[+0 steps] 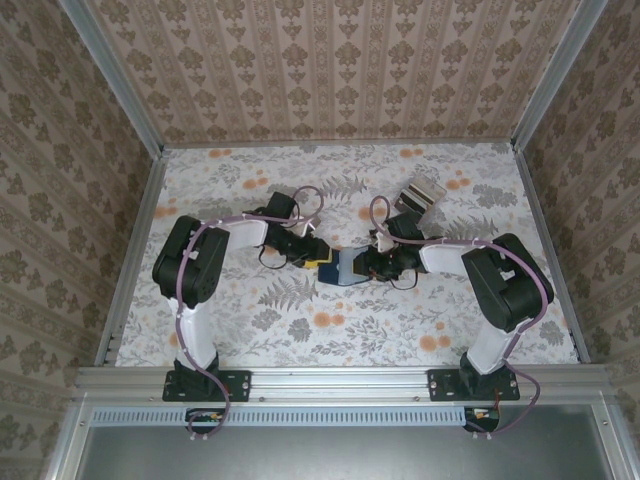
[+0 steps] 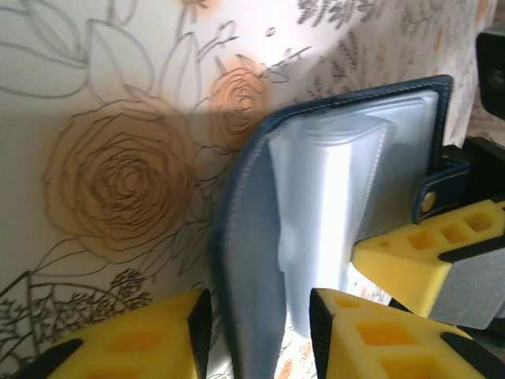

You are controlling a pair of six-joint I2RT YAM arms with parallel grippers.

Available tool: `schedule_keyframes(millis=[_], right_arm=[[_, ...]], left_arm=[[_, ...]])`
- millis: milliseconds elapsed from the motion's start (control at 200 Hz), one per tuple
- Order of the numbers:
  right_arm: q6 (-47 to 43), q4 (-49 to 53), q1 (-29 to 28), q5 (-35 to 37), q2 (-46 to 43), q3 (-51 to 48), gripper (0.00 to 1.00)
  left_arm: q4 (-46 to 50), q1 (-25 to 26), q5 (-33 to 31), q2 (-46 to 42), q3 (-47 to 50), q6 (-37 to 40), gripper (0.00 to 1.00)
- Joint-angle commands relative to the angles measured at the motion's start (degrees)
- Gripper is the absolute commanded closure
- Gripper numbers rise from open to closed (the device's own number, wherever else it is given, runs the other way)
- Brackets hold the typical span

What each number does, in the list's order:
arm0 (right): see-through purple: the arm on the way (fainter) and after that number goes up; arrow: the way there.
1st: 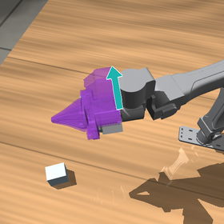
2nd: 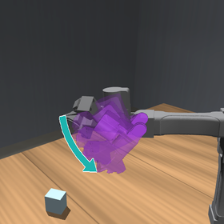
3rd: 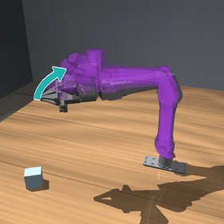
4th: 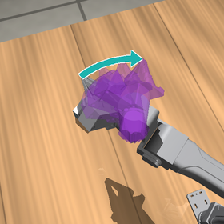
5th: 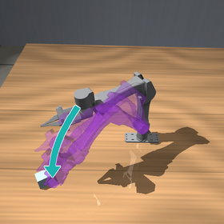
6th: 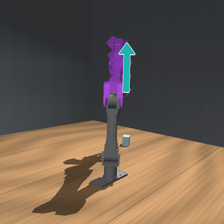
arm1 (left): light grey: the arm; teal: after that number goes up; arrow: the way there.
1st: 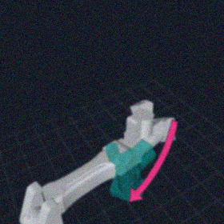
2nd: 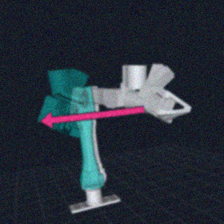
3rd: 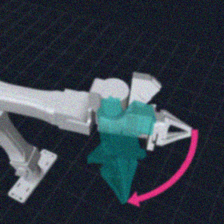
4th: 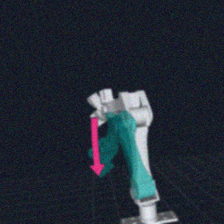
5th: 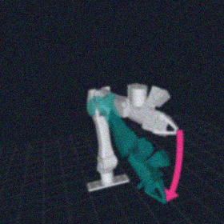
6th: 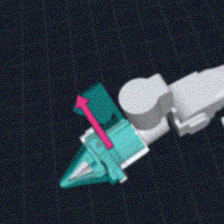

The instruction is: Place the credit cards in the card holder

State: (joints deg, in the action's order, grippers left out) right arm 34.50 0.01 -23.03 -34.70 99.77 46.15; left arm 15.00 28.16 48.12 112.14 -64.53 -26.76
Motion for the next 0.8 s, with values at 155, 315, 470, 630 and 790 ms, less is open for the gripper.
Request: schedule_keyframes(millis=[155, 315, 470, 630, 790], right_arm=[[-1.5, 0.8, -1.3, 0.2, 1.5, 2.2, 0.63], [-1.6, 1.0, -2.1, 0.5, 2.3, 3.0, 0.61], [-1.4, 0.9, -2.3, 0.6, 2.5, 3.3, 0.60], [-1.4, 0.7, -2.4, 0.0, 3.1, 3.5, 0.56], [-0.5, -0.7, -2.5, -0.4, 2.8, 2.9, 0.55]], left_arm=[[-6.4, 1.0, 4.0, 0.4, 0.9, -3.1, 0.48], [-6.1, 2.2, 2.4, 1.9, -0.4, -3.3, 0.47], [-1.6, 3.4, -1.7, 2.7, -2.5, -1.1, 0.47], [2.2, 4.5, -4.3, 3.7, -4.3, 0.9, 0.47], [2.4, 4.5, -5.5, 4.7, -4.1, 1.1, 0.60]])
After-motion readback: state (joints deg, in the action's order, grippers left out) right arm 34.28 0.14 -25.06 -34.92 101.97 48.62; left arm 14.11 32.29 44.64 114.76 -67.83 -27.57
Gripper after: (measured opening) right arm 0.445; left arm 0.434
